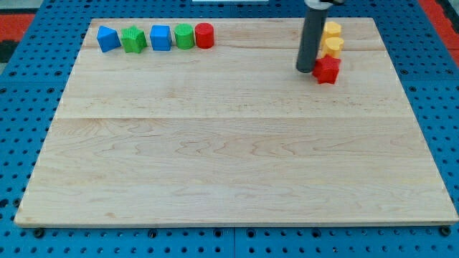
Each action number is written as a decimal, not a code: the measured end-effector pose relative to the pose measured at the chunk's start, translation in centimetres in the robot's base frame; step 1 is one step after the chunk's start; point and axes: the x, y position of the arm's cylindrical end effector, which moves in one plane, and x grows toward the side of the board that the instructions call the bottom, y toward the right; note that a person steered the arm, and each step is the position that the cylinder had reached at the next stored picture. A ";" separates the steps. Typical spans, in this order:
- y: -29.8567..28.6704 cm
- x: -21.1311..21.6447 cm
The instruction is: Separate the circles
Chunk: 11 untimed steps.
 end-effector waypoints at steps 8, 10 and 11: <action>-21.7 -5.5; -22.4 -1.4; -22.1 -4.4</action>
